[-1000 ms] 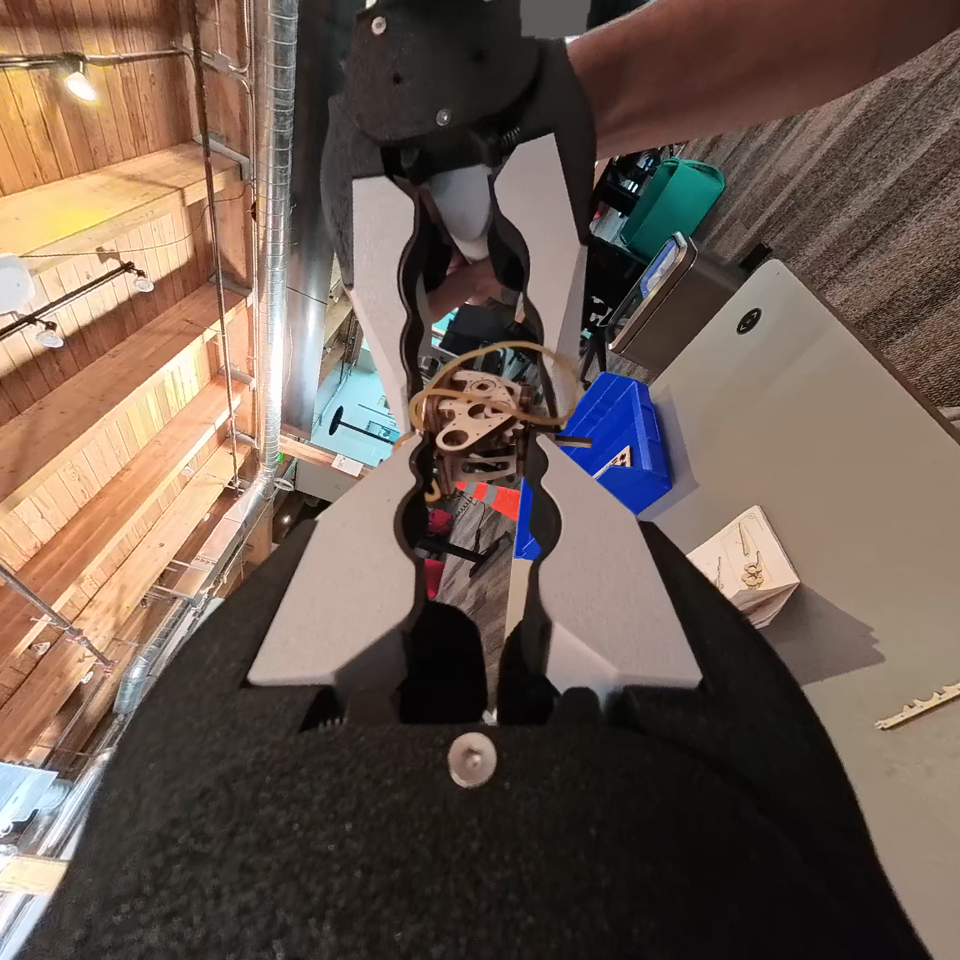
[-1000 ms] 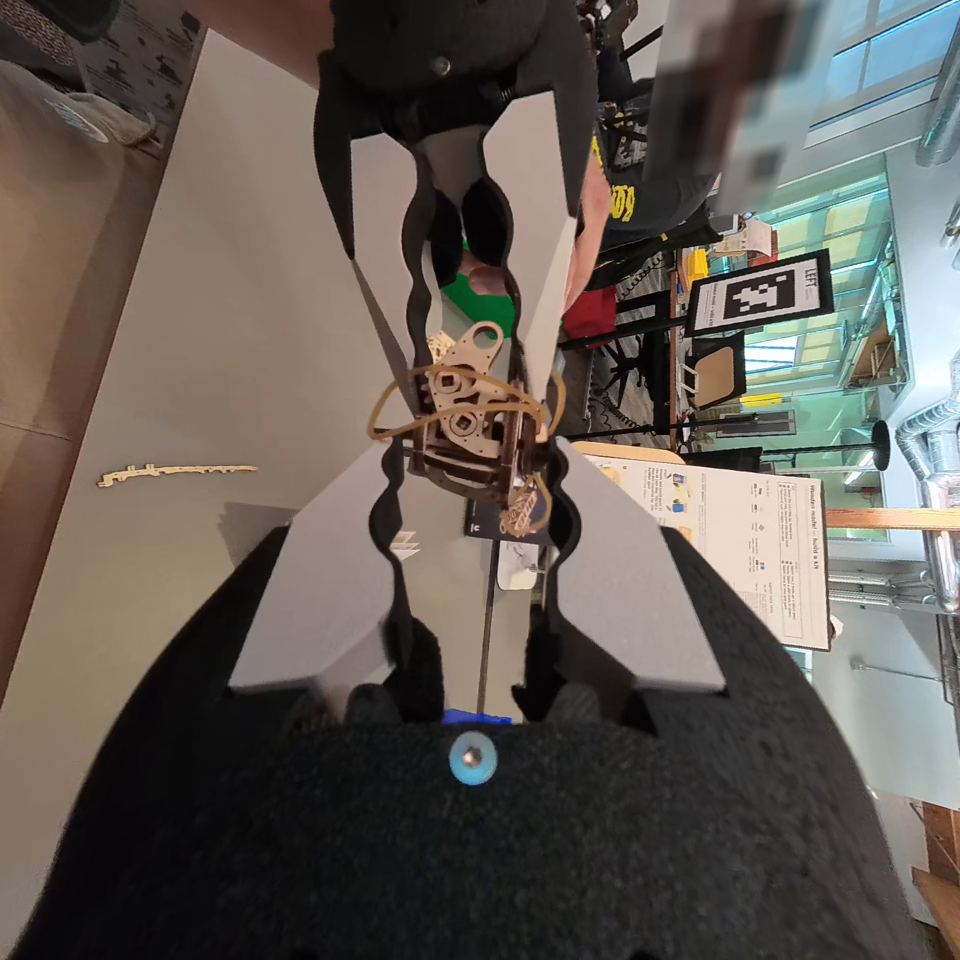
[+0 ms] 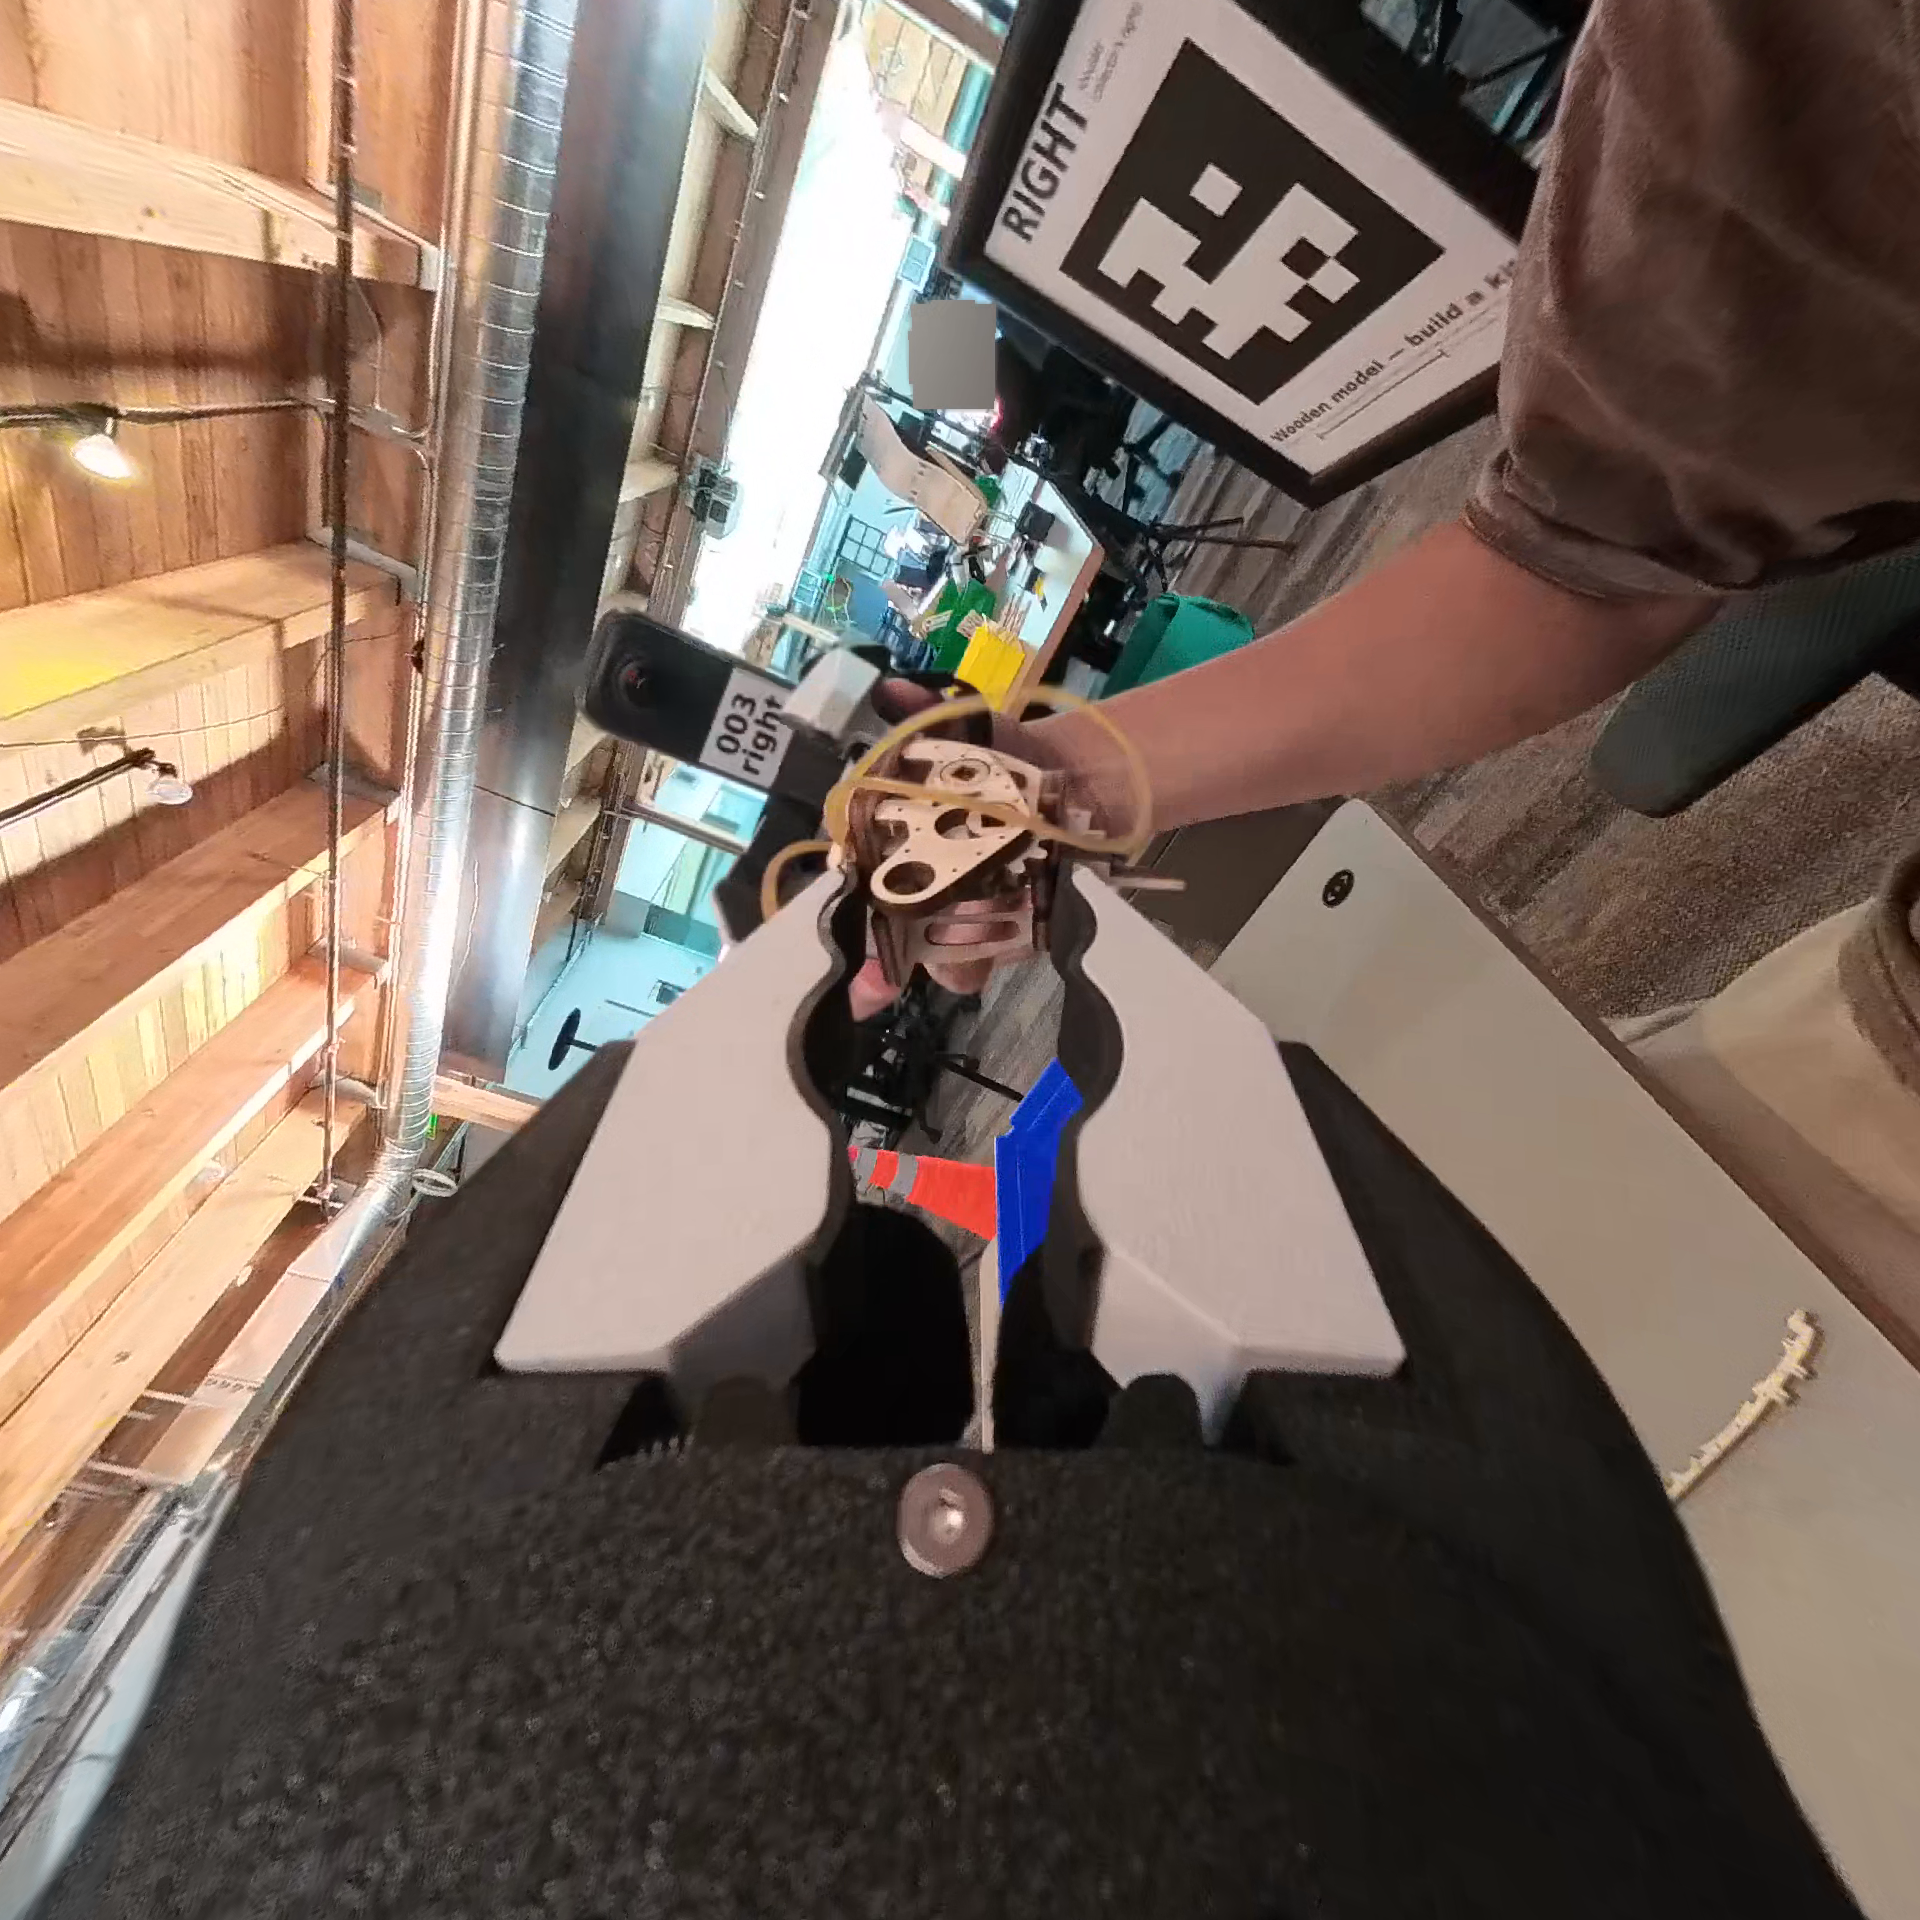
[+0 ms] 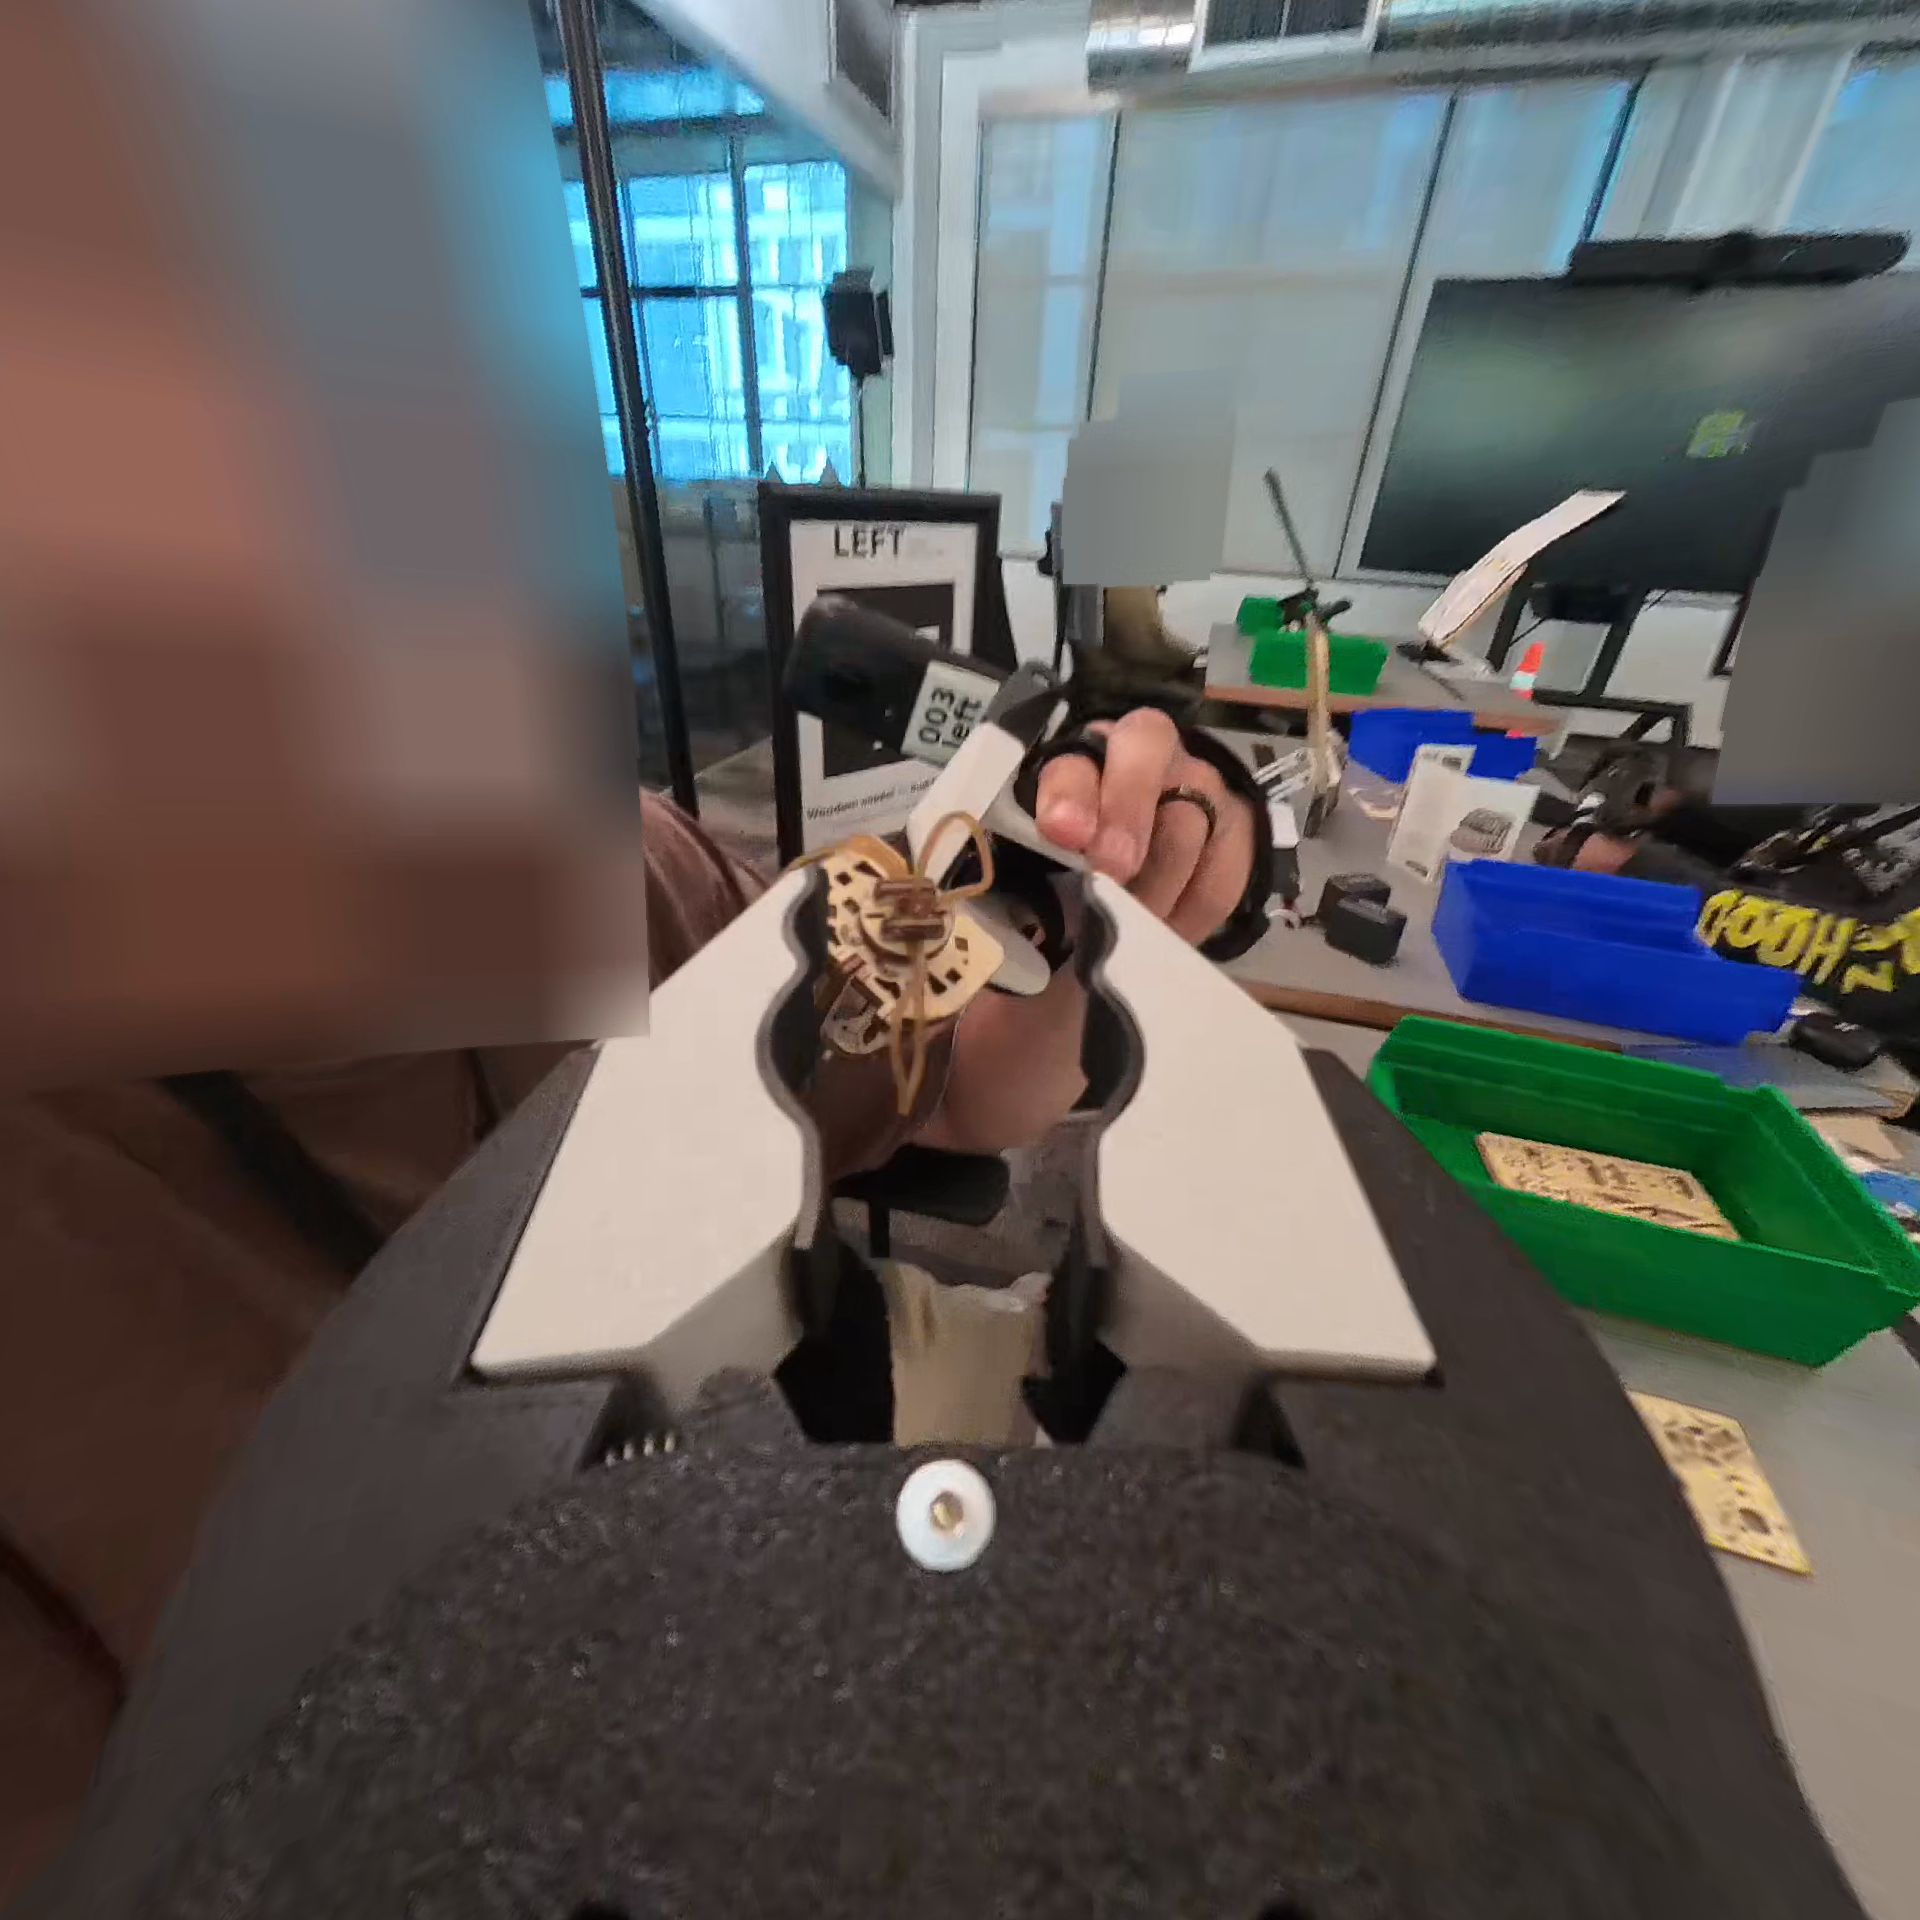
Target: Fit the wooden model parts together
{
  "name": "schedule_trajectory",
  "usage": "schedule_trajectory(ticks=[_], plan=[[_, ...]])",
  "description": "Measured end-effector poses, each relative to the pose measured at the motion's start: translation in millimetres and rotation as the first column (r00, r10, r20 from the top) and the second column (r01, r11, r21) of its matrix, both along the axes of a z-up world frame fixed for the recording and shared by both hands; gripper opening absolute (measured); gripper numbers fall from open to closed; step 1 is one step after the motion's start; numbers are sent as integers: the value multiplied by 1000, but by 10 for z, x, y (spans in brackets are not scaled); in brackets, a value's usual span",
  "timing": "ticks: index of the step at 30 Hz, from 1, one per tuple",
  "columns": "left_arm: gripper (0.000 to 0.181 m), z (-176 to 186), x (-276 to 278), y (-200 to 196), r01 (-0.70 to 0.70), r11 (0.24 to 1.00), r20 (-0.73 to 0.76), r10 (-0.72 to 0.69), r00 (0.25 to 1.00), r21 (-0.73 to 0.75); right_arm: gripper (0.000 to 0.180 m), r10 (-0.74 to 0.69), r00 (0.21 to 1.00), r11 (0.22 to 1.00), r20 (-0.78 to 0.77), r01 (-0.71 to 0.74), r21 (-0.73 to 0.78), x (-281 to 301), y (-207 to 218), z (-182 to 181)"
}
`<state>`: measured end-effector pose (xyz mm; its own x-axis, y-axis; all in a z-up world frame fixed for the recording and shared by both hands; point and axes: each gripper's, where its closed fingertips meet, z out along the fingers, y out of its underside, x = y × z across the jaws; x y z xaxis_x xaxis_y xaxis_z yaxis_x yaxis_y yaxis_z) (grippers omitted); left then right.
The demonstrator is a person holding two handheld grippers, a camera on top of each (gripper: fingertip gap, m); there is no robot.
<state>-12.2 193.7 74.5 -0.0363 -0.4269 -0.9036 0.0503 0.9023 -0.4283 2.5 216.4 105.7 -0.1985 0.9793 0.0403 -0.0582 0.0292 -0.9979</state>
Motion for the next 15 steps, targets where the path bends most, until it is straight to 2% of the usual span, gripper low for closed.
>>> schedule_trajectory(ticks=[1, 3, 7, 15], plan=[[33, 4, -23, -29, 0, 1000, 6, 0, 1000, 5, 46, 16, 999, 1000, 34, -16, -11, -54, -26, -48], [33, 25, -75, -110, 24, 1000, 23, -24, 999, 2, 43, 74, 993, 997, 94, -71, -28, -127, -113, -138], [33, 53, -130, -180, 37, 999, 23, -37, 999, -2, 37, 203, 974, 978, 105, -195, -75, -163, -299, -139], [33, -13, -133, -172, 35, 999, -15, -35, 999, -10, 31, 228, 970, 970, 85, -218, -112, -201, -243, -157]])
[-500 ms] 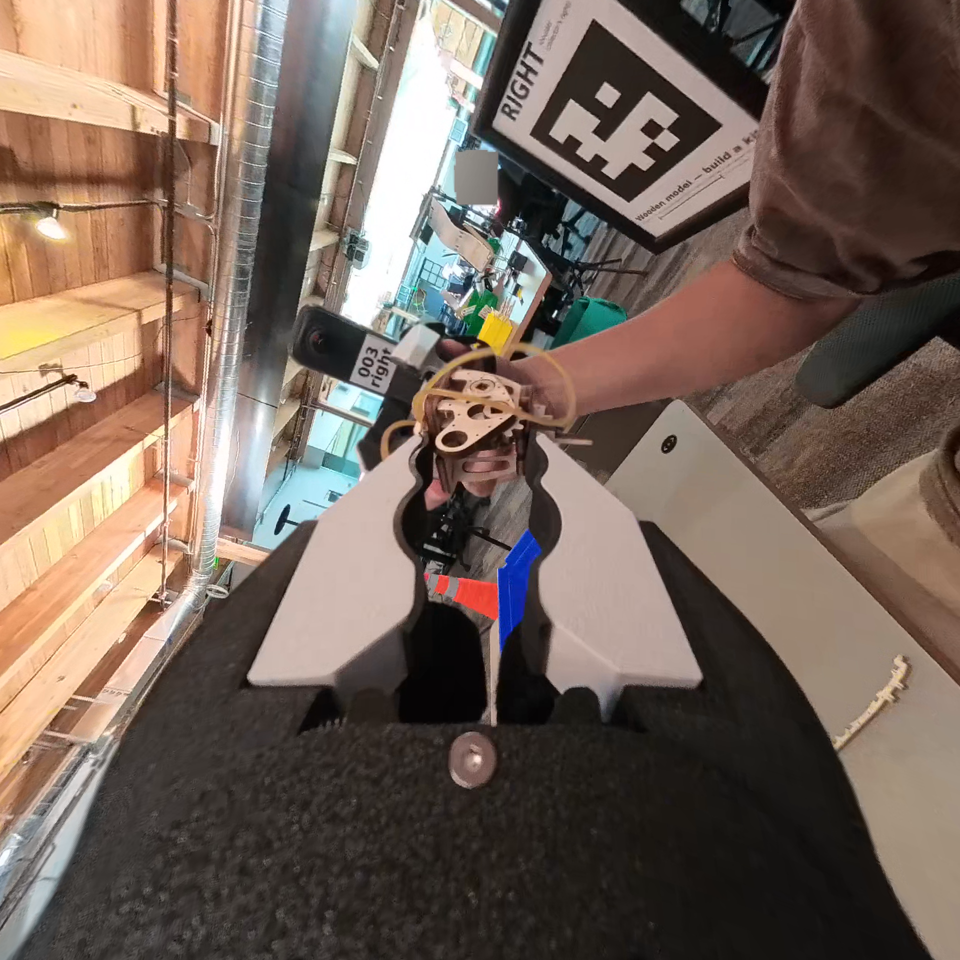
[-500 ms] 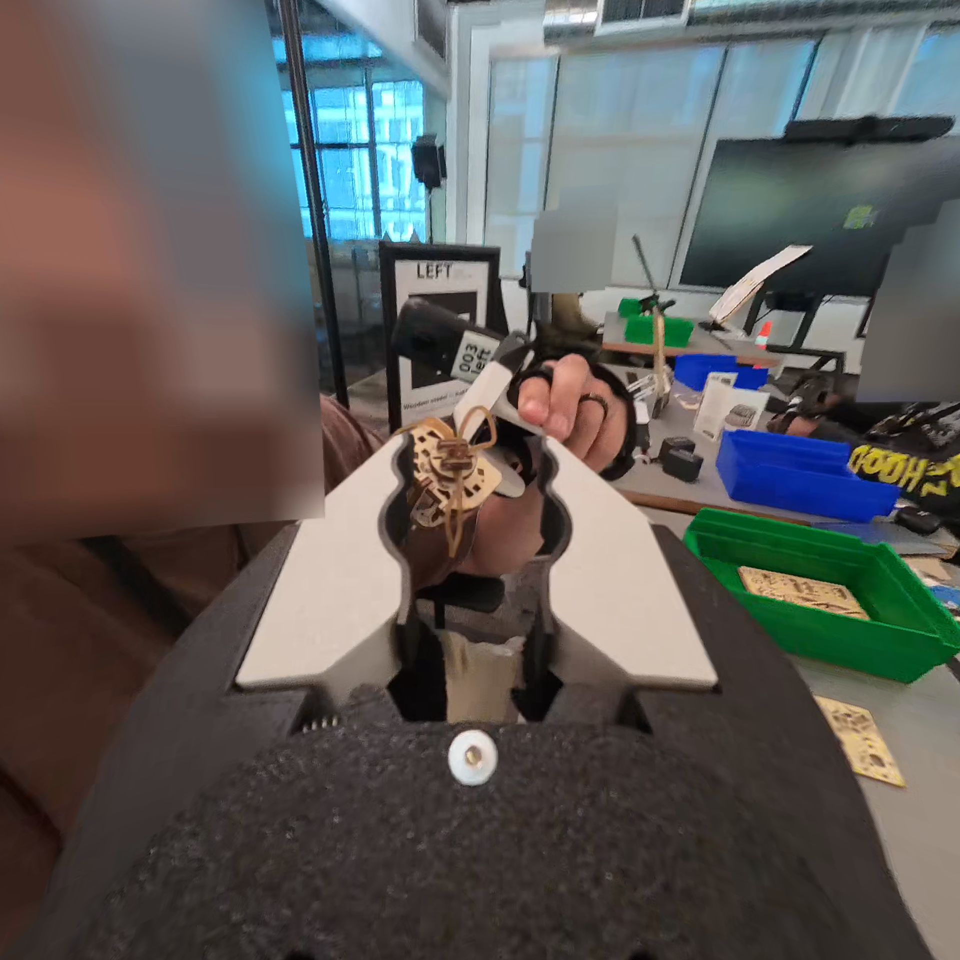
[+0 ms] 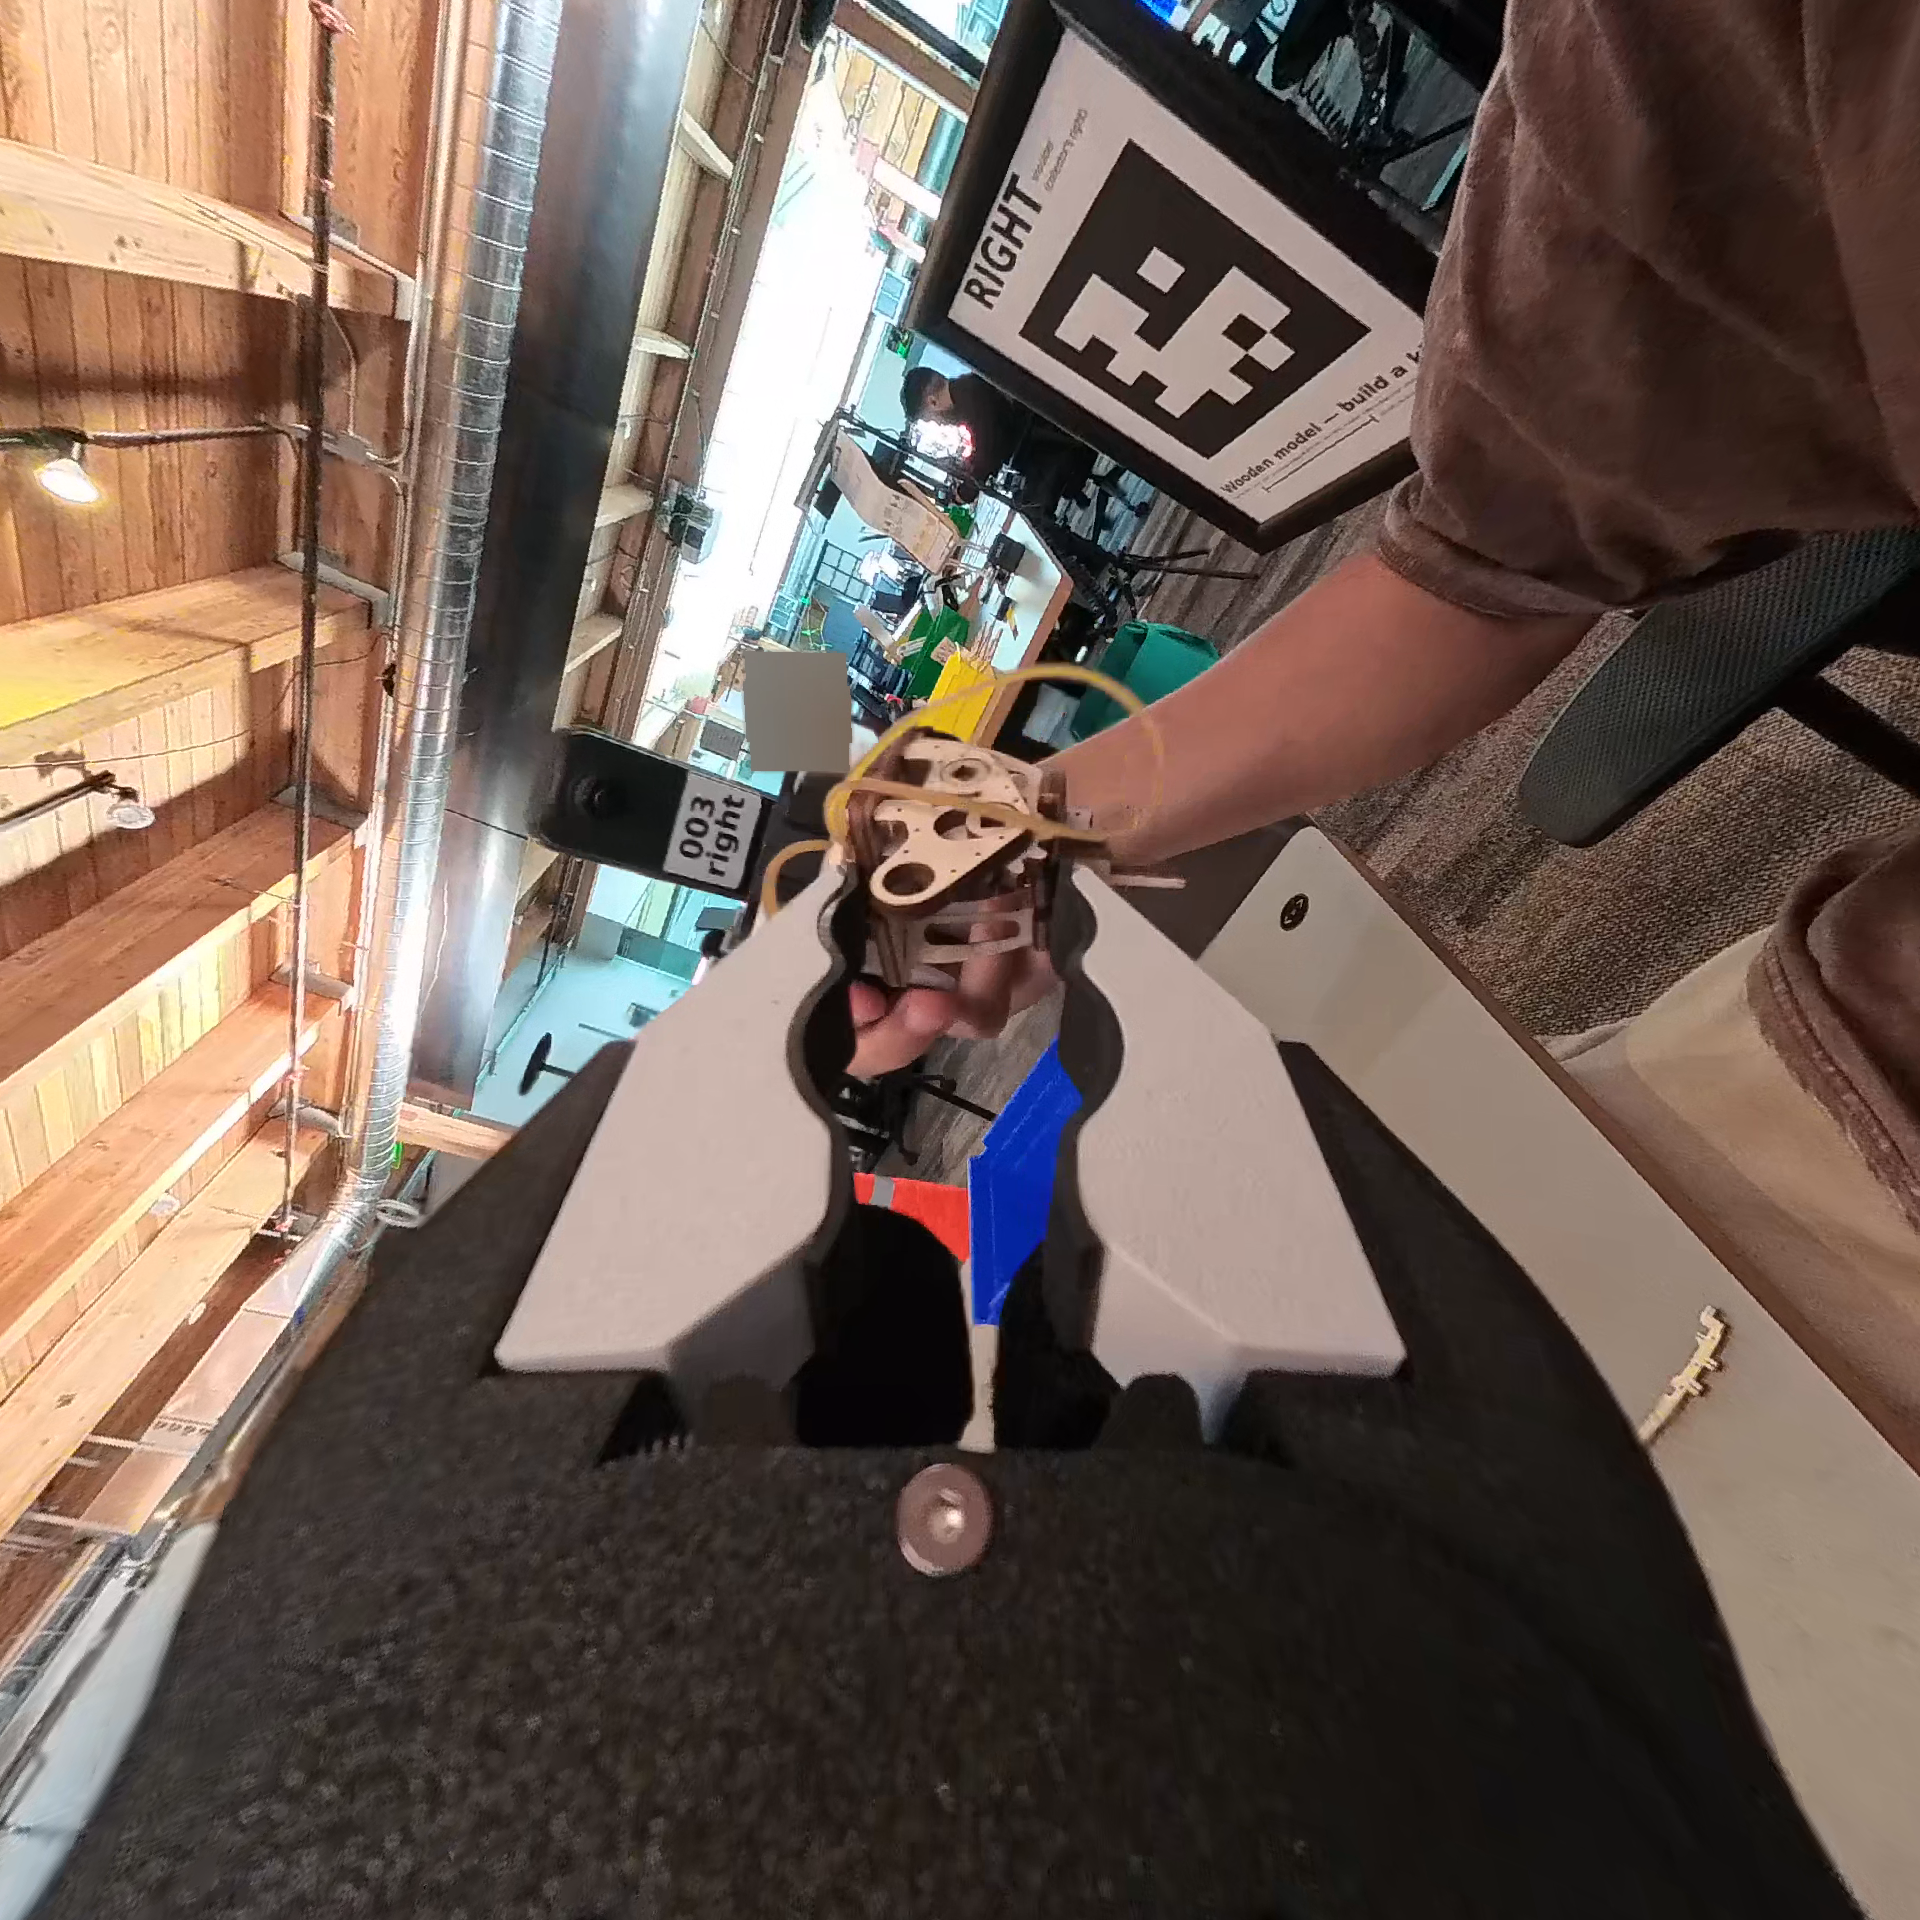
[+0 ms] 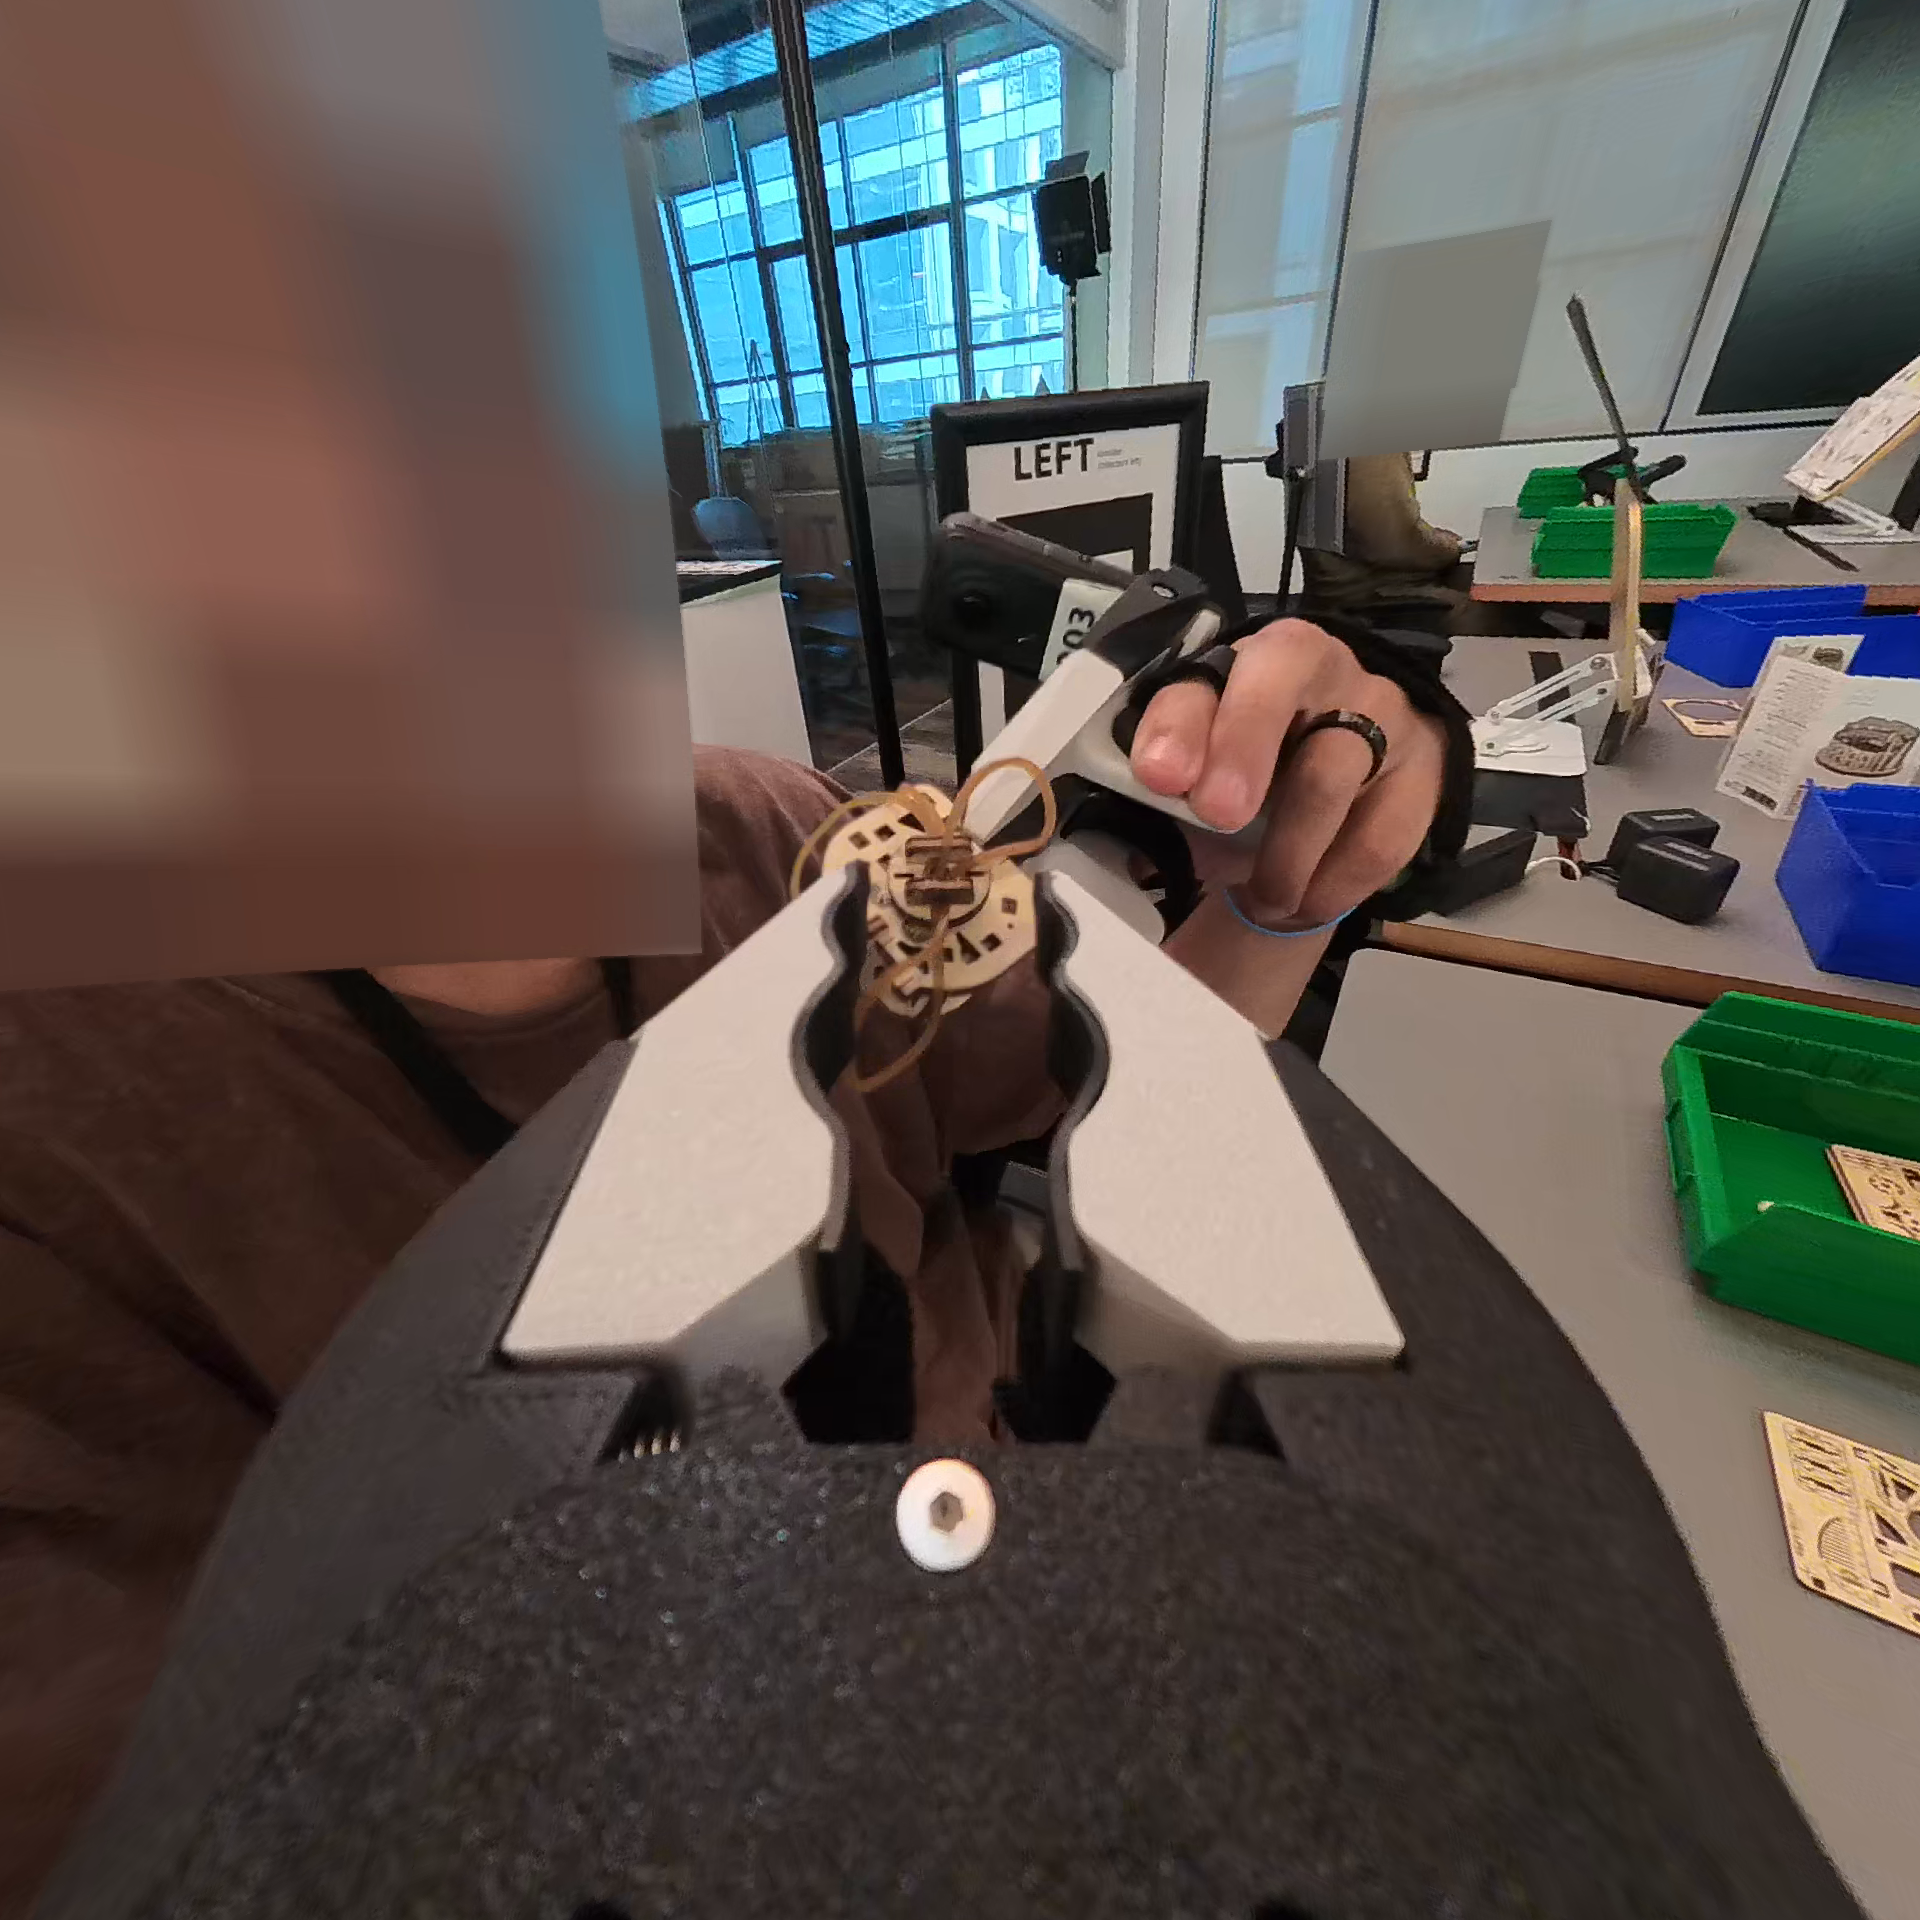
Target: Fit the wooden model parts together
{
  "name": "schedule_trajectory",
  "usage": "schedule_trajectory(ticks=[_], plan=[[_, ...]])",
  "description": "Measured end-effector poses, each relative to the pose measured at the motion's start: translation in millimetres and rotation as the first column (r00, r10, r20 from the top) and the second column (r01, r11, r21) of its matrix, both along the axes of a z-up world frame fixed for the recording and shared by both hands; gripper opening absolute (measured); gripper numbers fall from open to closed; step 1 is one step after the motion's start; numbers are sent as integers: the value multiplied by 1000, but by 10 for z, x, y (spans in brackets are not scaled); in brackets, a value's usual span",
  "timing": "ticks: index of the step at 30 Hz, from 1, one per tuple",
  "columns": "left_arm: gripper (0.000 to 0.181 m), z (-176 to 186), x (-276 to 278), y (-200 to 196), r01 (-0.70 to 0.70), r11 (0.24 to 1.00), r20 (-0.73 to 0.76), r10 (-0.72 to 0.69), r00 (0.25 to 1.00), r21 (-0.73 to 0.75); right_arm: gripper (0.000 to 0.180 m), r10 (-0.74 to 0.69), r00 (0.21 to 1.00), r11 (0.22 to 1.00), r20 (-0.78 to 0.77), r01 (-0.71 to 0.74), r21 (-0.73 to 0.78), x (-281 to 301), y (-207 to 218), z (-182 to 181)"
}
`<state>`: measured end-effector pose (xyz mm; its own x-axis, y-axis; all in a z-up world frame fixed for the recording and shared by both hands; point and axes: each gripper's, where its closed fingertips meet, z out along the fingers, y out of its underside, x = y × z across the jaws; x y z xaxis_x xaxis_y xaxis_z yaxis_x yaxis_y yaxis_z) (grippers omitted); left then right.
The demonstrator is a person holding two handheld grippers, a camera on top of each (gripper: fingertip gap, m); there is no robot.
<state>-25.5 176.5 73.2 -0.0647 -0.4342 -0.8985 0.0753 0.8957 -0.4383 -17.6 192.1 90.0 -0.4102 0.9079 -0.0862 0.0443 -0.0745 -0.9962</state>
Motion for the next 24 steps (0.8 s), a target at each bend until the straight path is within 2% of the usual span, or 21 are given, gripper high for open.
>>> schedule_trajectory(ticks=[6, 7, 11, 15, 18, 19, 22, 24], plan=[[33, -68, 65, 116, 12, 999, -20, -13, 1000, -30, 28, 11, 1000, 1000, 22, -11, 5, 3, 56, -100], [33, -76, 72, 146, 11, 999, -21, -11, 1000, -33, 22, 14, 1000, 1000, 24, -14, 1, 25, 78, -111], [33, -144, 107, 314, -15, 1000, -36, 14, 999, -24, 19, -14, 1000, 1000, 7, 14, -16, 65, 270, -160], [33, -336, 157, 561, -51, 999, -93, 50, 994, -9, 19, 27, 998, 957, -62, -44, -286, 143, 644, -161], [33, -555, 139, 791, -65, 998, -127, 61, 990, -27, 18, 28, 989, 805, -148, -110, -582, 221, 1083, -324], [33, -635, 126, 886, -66, 997, -127, 60, 990, -48, 18, 15, 982, 727, -186, -139, -672, 261, 1264, -422], [33, -933, 104, 1231, -58, 986, -108, 41, 993, -159, 17, 0, 951, 401, -309, -283, -871, 437, 1794, -820], [34, -1228, 84, 1520, -79, 966, -121, 51, 991, -246, 17, -58, 943, 271, -328, -301, -914, 480, 2092, -1185]])
